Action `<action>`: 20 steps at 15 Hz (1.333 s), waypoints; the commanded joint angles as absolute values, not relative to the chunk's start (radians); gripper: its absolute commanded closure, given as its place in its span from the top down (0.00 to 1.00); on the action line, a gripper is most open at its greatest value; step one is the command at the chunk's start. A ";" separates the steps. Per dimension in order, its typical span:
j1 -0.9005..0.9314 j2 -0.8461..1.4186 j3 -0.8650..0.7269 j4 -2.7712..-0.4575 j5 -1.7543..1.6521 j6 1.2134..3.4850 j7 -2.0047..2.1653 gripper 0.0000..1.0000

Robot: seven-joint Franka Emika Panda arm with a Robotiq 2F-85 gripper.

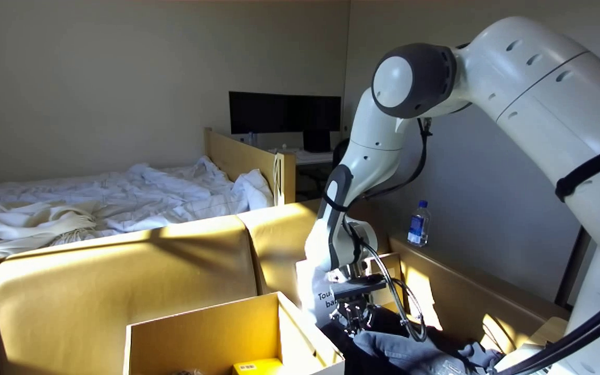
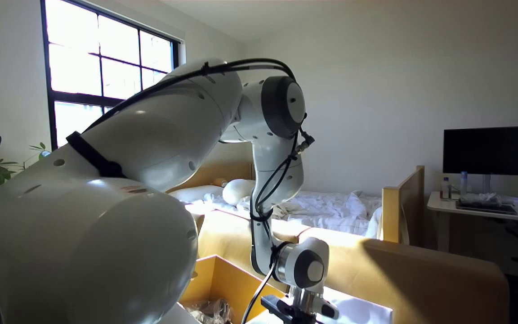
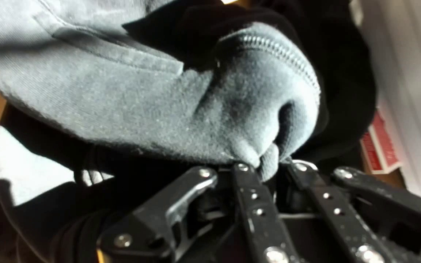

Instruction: Put the hoodie in the box

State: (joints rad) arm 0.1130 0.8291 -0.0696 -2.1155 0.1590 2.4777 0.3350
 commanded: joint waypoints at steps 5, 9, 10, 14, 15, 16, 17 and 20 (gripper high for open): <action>0.017 0.402 0.045 -2.246 0.331 2.464 0.290 0.04; 0.053 0.243 0.015 -2.225 0.282 2.502 0.359 0.05; 0.062 0.210 0.008 -2.213 0.265 2.508 0.385 0.05; 0.071 0.090 -0.005 -2.158 0.240 2.510 0.498 0.05; 0.064 0.058 0.000 -2.143 0.253 2.493 0.508 0.05; 0.061 0.029 0.001 -2.131 0.253 2.494 0.532 0.05; 0.058 -0.003 0.000 -2.119 0.236 2.484 0.552 0.05; 0.046 0.017 0.007 -2.093 0.151 2.432 0.563 0.13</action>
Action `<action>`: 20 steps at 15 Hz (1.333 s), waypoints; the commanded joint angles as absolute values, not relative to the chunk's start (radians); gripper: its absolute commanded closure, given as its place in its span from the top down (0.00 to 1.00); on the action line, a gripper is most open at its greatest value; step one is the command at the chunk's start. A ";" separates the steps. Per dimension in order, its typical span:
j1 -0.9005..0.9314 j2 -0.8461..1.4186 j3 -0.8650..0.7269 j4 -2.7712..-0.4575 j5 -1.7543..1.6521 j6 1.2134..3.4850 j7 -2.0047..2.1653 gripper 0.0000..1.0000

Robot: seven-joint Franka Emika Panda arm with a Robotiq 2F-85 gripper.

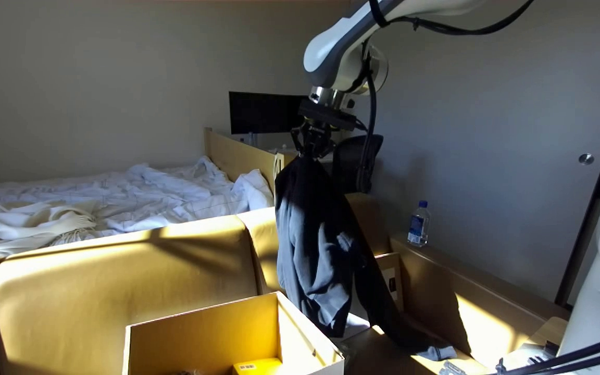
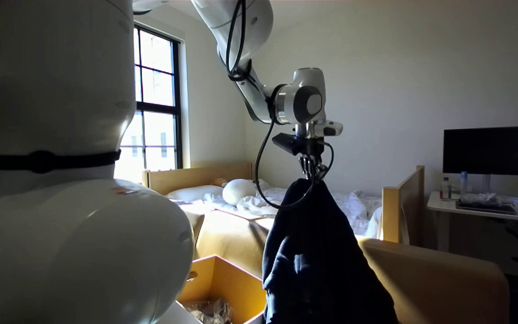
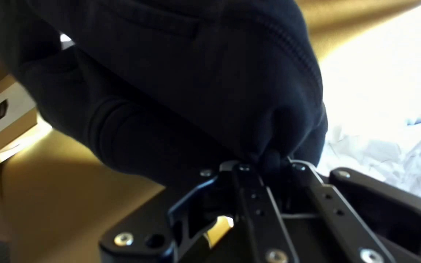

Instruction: Put the hoodie in the box

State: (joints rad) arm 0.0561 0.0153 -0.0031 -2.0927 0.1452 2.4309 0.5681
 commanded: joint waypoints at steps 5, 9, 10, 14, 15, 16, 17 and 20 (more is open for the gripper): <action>0.038 -0.040 0.002 -2.073 0.069 2.366 0.615 0.03; 0.073 -0.119 0.057 -2.023 0.119 2.429 0.664 0.03; 0.076 -0.124 0.074 -1.997 0.096 2.445 0.701 0.03; 0.071 -0.130 0.153 -1.842 -0.067 2.460 0.940 0.03; 0.073 -0.129 0.173 -1.800 -0.099 2.456 1.009 0.03; 0.075 -0.125 0.192 -1.755 -0.142 2.452 1.078 0.03; 0.077 -0.128 0.210 -1.718 -0.188 2.451 1.138 0.03; 0.082 -0.136 0.266 -1.597 -0.348 2.426 1.323 0.03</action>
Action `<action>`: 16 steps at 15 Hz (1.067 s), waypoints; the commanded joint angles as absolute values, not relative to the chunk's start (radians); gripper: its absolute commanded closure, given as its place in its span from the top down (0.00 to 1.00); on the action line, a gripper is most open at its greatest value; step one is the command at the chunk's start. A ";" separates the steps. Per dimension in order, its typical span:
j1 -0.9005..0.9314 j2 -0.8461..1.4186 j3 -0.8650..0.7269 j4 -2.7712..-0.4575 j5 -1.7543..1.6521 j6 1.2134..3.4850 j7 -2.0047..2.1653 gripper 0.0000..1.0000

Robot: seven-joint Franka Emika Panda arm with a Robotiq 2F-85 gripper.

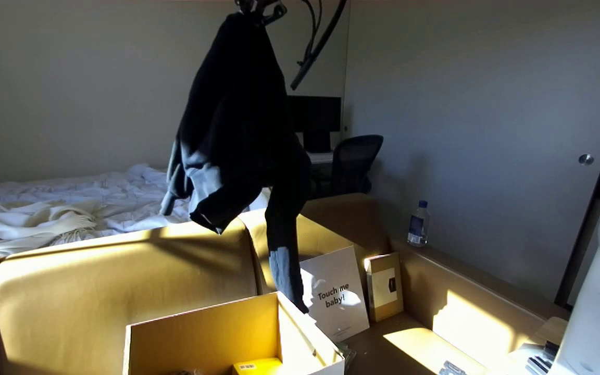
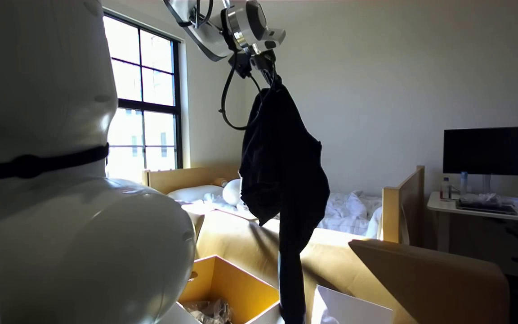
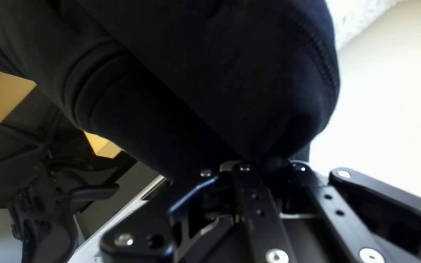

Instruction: Put the hoodie in the box

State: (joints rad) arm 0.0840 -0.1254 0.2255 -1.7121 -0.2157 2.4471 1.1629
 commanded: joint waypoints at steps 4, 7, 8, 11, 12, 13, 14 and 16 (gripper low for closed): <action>0.092 -0.153 0.341 -1.449 -0.573 2.384 1.502 0.03; 0.104 -0.145 0.418 -1.314 -0.762 2.319 1.632 0.03; 0.119 -0.131 0.446 -1.265 -0.809 2.289 1.649 0.03; 0.190 -0.062 0.548 -1.119 -0.929 2.183 1.675 0.03; 0.186 -0.034 0.602 -1.085 -0.972 2.152 1.687 0.03; 0.236 -0.029 0.577 -1.102 -0.989 2.152 1.714 0.03; 0.247 -0.020 0.573 -1.118 -0.986 2.158 1.754 0.03; 0.238 -0.010 0.577 -1.191 -0.976 2.182 1.852 0.03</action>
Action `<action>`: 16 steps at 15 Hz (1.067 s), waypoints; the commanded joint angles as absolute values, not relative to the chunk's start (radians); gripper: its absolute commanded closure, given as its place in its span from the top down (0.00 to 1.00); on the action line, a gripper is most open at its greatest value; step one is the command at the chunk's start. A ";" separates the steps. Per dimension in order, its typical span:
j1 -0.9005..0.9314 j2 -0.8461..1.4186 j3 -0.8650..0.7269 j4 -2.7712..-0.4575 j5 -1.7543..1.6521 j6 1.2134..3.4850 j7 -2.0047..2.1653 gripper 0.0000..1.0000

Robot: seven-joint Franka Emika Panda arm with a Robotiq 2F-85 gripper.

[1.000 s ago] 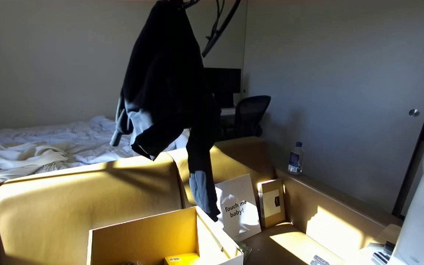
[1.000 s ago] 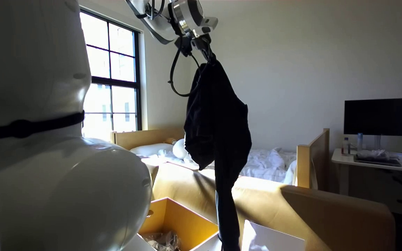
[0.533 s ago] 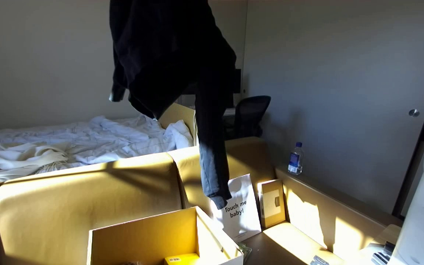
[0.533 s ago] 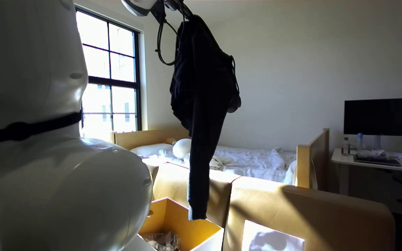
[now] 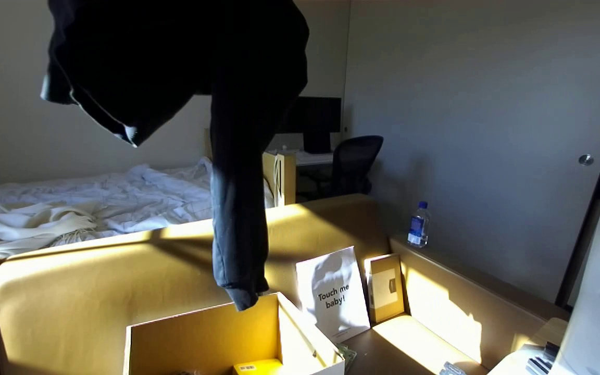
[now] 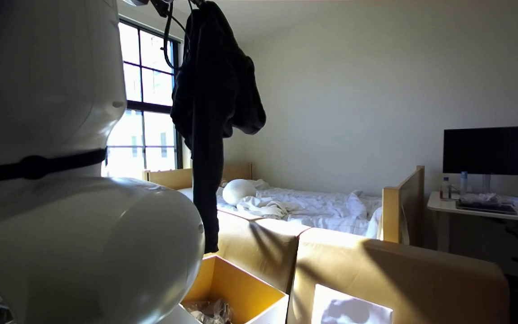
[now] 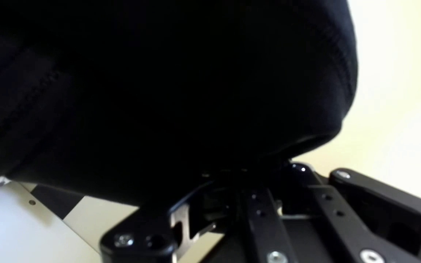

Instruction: Put the hoodie in the box

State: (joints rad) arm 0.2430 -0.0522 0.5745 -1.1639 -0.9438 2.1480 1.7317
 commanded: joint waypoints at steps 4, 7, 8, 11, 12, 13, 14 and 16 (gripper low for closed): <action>0.209 0.004 0.517 -1.378 -1.019 2.235 2.172 0.03; 0.218 -0.015 0.497 -1.562 -0.999 2.280 2.385 0.03; 0.223 -0.037 0.495 -1.639 -1.023 2.293 2.458 0.03; 0.322 -0.026 0.449 -1.783 -0.920 2.337 2.584 0.03; 0.346 -0.008 0.455 -1.822 -0.879 2.367 2.611 0.03; 0.369 0.004 0.462 -1.864 -0.857 2.406 2.646 0.03; 0.392 0.011 0.468 -1.912 -0.829 2.449 2.677 0.03; 0.404 -0.036 0.459 -2.033 -0.629 2.468 2.613 0.03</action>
